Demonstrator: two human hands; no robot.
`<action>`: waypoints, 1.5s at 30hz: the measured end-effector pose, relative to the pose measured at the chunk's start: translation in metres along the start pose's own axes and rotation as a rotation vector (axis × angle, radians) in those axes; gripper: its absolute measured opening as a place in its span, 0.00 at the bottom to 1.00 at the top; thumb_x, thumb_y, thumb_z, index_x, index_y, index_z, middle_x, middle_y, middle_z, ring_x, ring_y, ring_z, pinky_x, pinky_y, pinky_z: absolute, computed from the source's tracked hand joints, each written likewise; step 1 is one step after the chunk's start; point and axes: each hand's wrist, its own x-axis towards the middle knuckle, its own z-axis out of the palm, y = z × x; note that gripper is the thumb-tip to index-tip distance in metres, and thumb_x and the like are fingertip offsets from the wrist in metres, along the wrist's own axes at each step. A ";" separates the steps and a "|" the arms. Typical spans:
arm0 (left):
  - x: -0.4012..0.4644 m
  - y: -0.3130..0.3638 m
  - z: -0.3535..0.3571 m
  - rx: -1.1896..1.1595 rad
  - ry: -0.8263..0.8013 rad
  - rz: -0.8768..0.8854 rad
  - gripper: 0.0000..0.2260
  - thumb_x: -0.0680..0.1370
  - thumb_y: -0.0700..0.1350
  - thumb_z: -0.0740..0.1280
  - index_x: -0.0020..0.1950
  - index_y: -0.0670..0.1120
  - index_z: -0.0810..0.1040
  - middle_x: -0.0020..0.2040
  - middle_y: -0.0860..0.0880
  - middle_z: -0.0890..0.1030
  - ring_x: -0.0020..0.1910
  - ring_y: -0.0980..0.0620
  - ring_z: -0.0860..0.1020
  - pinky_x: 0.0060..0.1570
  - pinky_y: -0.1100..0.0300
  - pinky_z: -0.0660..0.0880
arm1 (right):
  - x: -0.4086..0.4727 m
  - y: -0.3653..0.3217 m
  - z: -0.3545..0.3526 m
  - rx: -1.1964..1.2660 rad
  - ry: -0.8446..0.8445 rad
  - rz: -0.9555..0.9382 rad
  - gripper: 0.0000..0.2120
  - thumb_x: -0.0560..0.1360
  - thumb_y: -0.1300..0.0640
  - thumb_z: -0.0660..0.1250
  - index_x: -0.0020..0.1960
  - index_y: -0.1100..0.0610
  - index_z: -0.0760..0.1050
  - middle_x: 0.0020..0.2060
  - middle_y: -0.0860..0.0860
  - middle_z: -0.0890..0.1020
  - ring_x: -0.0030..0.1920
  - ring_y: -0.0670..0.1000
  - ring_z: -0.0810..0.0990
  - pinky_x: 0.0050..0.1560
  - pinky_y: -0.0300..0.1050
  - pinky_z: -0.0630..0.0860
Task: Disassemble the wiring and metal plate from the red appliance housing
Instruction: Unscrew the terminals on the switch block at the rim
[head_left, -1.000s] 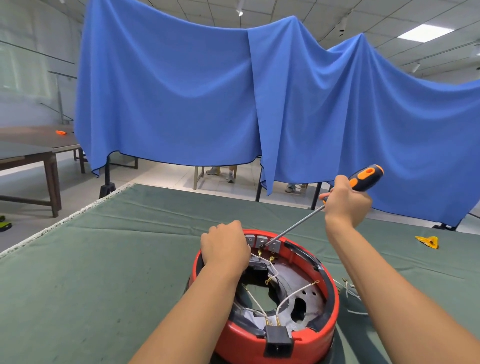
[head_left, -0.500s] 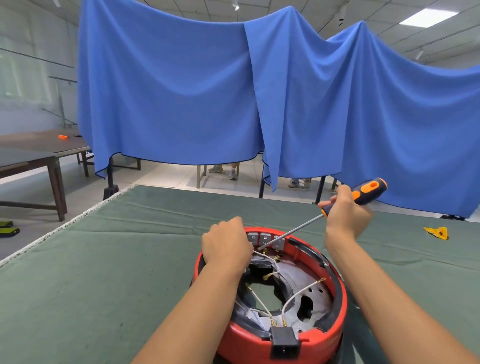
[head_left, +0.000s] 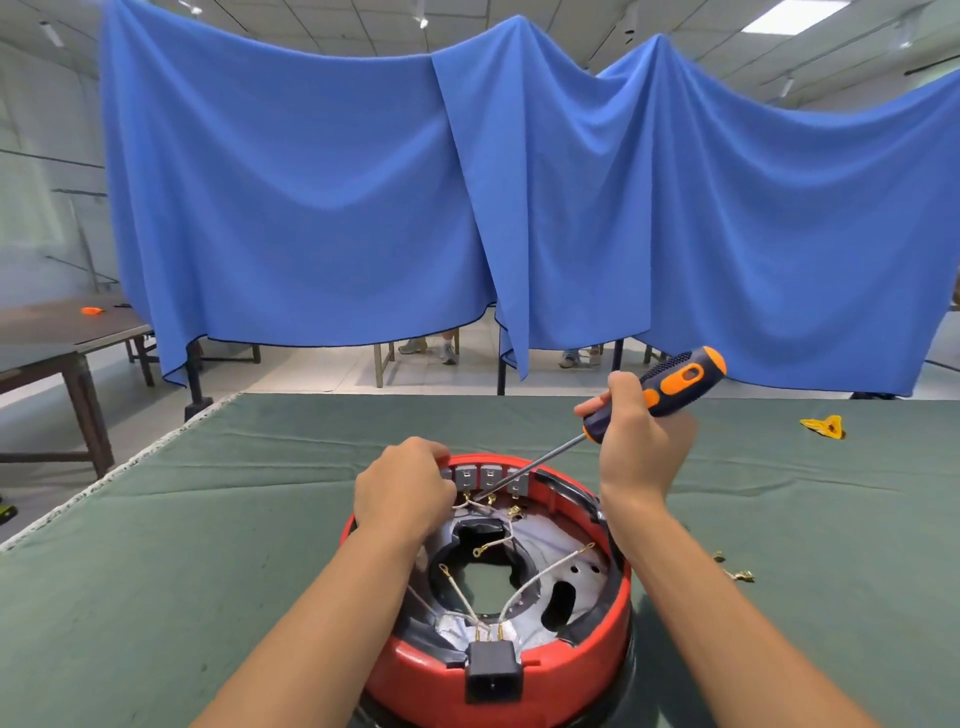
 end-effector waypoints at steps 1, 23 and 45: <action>-0.001 0.000 -0.001 -0.009 -0.013 0.012 0.18 0.71 0.42 0.64 0.59 0.57 0.79 0.54 0.50 0.82 0.54 0.44 0.78 0.49 0.57 0.72 | -0.002 -0.001 0.000 -0.003 -0.007 -0.009 0.10 0.66 0.58 0.64 0.28 0.62 0.72 0.19 0.50 0.77 0.21 0.46 0.74 0.24 0.35 0.71; 0.000 0.001 0.017 0.335 -0.230 0.233 0.24 0.77 0.52 0.56 0.73 0.62 0.57 0.67 0.46 0.70 0.66 0.43 0.66 0.63 0.43 0.61 | 0.001 -0.031 -0.014 0.040 0.021 -0.144 0.11 0.66 0.59 0.63 0.24 0.57 0.71 0.17 0.50 0.75 0.19 0.46 0.73 0.25 0.33 0.70; -0.005 0.004 0.009 0.150 -0.124 0.248 0.15 0.81 0.52 0.53 0.65 0.59 0.71 0.60 0.48 0.77 0.59 0.45 0.74 0.55 0.50 0.68 | 0.001 -0.022 -0.004 -0.053 -0.022 -0.193 0.09 0.65 0.58 0.62 0.27 0.58 0.68 0.16 0.47 0.71 0.21 0.48 0.75 0.25 0.38 0.71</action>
